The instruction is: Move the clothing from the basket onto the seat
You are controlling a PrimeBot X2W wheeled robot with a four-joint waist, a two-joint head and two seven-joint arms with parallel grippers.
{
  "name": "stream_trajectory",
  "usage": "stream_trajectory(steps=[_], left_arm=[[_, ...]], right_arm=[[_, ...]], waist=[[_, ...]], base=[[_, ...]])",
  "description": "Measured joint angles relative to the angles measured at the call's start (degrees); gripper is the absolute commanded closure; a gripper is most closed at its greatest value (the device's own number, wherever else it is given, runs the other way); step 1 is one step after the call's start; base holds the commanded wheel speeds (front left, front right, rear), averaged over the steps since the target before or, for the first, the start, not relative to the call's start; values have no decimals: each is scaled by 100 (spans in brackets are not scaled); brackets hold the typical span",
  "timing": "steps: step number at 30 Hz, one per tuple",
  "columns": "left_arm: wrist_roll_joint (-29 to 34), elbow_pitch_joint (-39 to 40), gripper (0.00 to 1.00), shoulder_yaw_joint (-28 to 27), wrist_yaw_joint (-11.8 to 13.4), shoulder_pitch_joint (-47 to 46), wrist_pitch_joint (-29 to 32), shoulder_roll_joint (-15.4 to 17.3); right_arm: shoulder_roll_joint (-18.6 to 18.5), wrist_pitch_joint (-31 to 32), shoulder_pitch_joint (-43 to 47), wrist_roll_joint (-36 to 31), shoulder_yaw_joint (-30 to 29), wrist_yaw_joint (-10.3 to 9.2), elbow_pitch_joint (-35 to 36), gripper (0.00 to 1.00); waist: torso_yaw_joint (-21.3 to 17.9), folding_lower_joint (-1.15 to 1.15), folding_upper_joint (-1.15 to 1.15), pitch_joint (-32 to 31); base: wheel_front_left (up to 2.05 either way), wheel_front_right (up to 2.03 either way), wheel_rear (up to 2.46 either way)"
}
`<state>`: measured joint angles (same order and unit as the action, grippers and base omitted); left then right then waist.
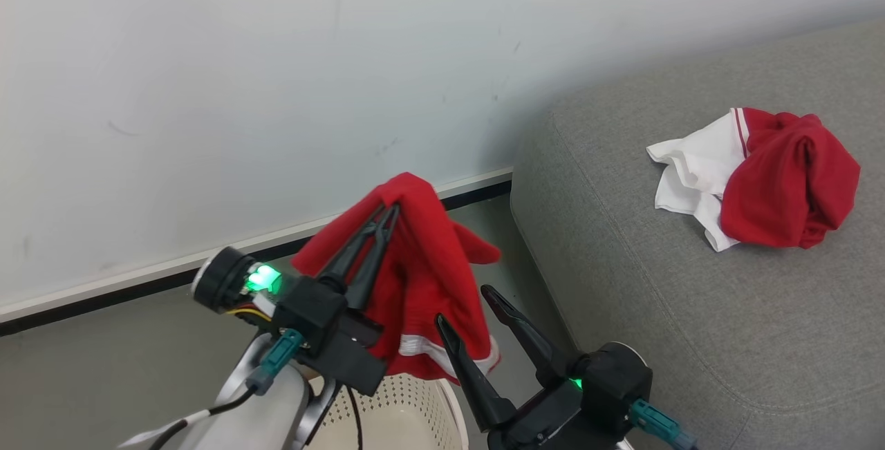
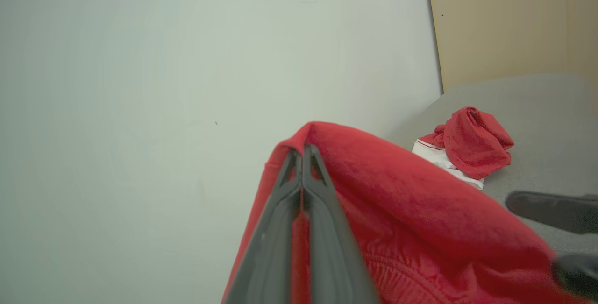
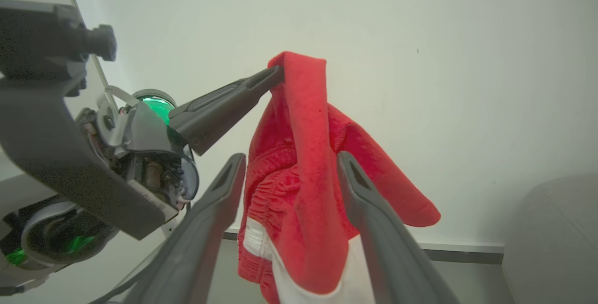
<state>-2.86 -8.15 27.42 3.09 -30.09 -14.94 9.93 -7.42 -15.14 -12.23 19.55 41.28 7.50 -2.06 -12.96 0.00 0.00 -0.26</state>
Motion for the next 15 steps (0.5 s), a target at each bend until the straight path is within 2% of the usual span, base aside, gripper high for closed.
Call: stream_trajectory(steps=[9, 10, 11, 12, 13, 15], left_arm=[[-2, -186, 100, 401, -219, -146, 0, -223], [-2, -187, 100, 424, -240, -155, 0, -225], [-2, -187, 100, 443, -247, -155, 0, -231], [0, -191, 100, 470, -252, -156, 0, -234], [22, -205, 100, 499, -256, -157, 0, -231], [32, -233, 100, 522, -286, -157, 0, -232]], right_arm=[[278, 0, -125, -311, -422, 0, -949, 1], [290, 0, -125, -324, -444, 0, -980, 23], [300, 0, -125, -341, -461, 0, -988, 63], [312, 0, -125, -346, -489, 0, -993, 91], [323, 0, -125, -355, -501, 0, -1003, 100], [328, 0, -125, -380, -521, 0, -1022, 100]], waist=[[64, 0, 0, 32], [75, 0, 0, 37], [85, 0, 0, 42], [96, 0, 0, 47], [107, 0, 0, 51], [127, 0, 0, 58]], base=[[0, 0, 0], [0, 0, 0], [0, 0, 0], [0, 0, 0], [0, 0, 0], [0, 0, 0]])
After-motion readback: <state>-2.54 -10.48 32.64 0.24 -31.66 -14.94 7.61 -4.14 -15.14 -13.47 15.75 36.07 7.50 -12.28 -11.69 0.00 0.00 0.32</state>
